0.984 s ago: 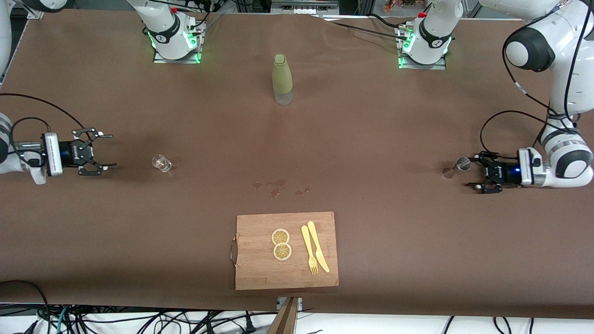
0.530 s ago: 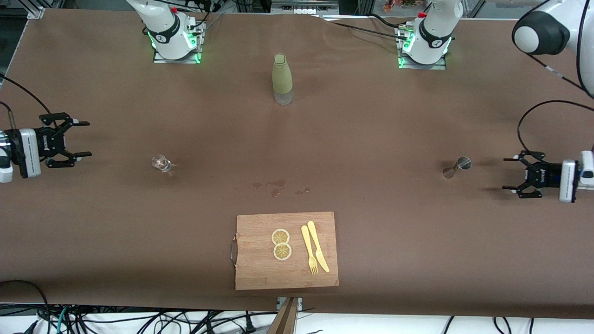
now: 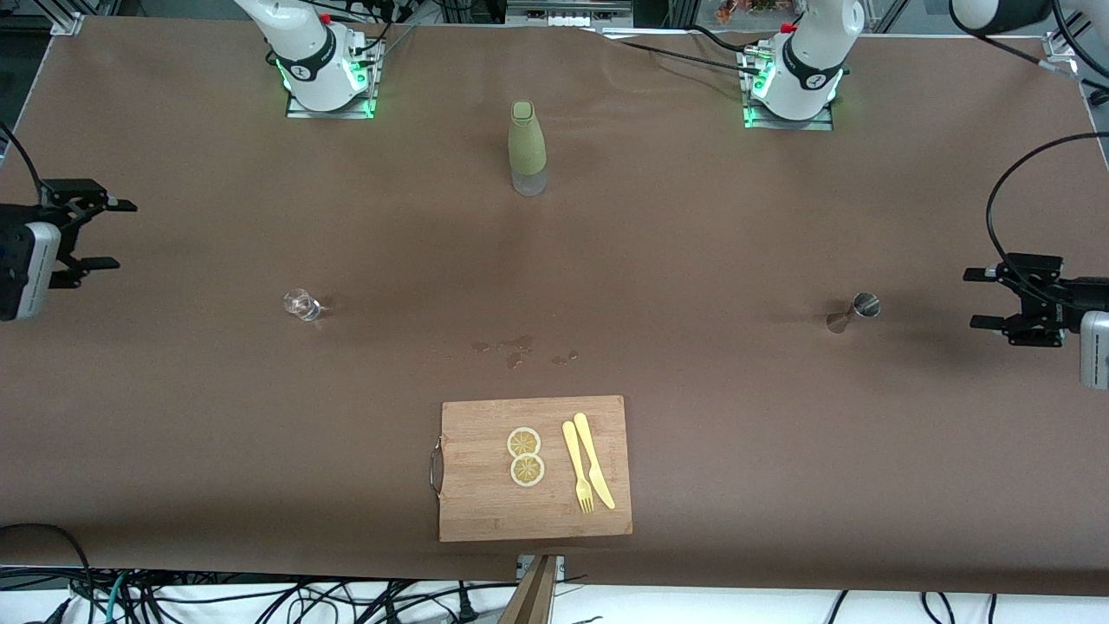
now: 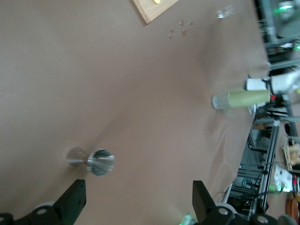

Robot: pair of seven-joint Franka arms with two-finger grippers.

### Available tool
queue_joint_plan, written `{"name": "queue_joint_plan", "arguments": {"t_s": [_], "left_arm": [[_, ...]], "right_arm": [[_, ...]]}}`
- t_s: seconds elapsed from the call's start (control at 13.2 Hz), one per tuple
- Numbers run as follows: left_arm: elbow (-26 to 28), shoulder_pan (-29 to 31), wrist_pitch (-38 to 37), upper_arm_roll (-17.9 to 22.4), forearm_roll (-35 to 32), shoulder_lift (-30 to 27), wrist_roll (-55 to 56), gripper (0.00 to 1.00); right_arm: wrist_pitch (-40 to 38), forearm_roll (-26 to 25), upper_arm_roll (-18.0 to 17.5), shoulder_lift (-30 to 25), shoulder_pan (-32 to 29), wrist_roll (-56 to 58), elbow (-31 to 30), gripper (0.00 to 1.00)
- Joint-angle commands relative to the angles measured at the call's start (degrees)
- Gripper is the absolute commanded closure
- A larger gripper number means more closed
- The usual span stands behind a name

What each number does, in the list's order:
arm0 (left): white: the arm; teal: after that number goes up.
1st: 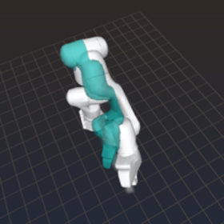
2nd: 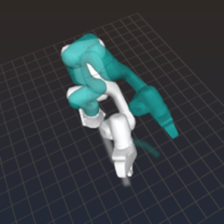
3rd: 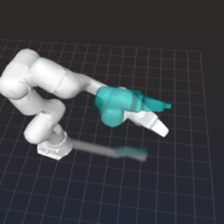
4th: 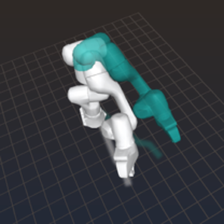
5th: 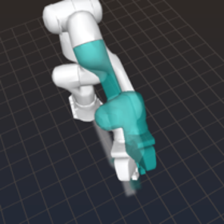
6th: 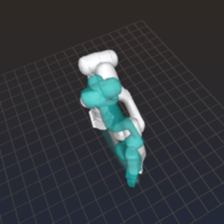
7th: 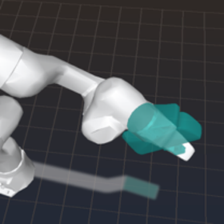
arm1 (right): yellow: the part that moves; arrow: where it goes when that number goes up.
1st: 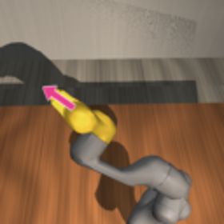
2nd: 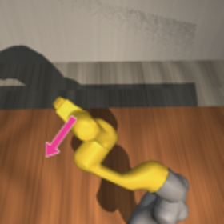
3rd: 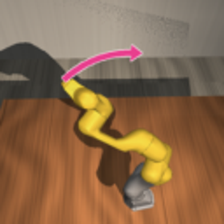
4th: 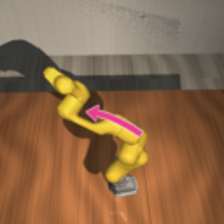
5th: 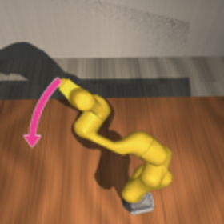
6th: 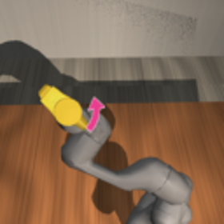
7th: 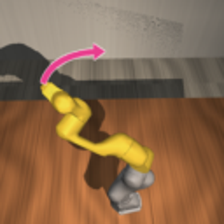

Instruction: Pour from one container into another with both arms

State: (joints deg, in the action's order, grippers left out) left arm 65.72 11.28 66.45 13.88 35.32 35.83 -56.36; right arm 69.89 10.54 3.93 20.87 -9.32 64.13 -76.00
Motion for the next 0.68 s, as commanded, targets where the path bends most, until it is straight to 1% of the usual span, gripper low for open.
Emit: {"name": "queue_joint_plan", "arguments": {"t_s": [0.0, 0.15, 0.3, 0.38, 0.45, 0.53, 0.61], "left_arm": [[1.7, -5.54, -0.09, 0.35, -6.03, -6.37, 14.83, 0.0], [1.87, -8.8, 0.69, 0.27, -11.48, -9.37, 15.85, 0.0], [2.13, -10.22, 2.27, 0.35, -13.08, -11.3, 15.76, 0.0], [3.27, -10.31, 4.54, 0.35, -13.43, -11.57, 15.76, 0.0], [3.45, -10.48, 9.26, 0.44, -13.0, -12.1, 16.45, 0.0], [3.54, -11.62, 13.14, 0.44, -14.04, -13.84, 16.2, 0.0], [3.98, -13.54, 14.05, 0.35, -17.18, -15.86, 16.72, 0.0]], "right_arm": [[4.1, -3.94, 0.37, -7.57, 2.81, -10.99, -7.47, 0.0], [8.31, -6.48, 0.46, -13.8, 5.88, -23.29, -14.57, 0.0], [12.8, -10.17, 0.46, -18.56, 8.96, -36.82, -20.03, 0.0], [14.9, -10.62, 0.46, -19.36, 10.37, -43.33, -21.45, 0.0], [15.79, -10.8, 0.55, -20.07, 10.47, -49.48, -22.42, 0.0], [16.59, -11.85, 0.64, -20.34, 10.47, -54.68, -22.52, 0.0], [18.42, -12.21, 0.98, -20.34, 10.47, -58.64, -22.52, 0.0]]}}
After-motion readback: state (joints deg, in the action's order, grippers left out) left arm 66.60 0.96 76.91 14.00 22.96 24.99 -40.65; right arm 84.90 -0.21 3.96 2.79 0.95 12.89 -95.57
